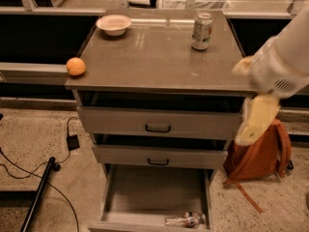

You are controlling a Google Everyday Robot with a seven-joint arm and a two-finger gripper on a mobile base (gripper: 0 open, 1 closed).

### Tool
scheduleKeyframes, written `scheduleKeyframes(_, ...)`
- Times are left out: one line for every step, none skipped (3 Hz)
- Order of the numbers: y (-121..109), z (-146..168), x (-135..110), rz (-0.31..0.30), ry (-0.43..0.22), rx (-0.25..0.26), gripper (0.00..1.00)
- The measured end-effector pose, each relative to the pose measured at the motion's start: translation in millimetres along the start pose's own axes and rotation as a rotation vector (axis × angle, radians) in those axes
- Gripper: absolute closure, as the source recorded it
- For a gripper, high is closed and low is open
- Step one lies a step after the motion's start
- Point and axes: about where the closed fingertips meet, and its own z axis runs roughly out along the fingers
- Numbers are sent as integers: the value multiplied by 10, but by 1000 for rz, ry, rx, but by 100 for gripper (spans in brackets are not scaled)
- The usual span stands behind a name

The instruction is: Pick water bottle from bottom drawer and place on counter

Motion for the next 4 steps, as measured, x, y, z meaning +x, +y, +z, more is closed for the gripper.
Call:
scheduleKeyframes(390,1225,111,-69,-14,-150,0)
scheduleKeyframes(487,1205,167,-61,2,-165,0)
scheduleKeyframes(607,1846,142,-141,-60,-217,0)
scheduleKeyframes(1004,2737,436,-205,-136,-271,0)
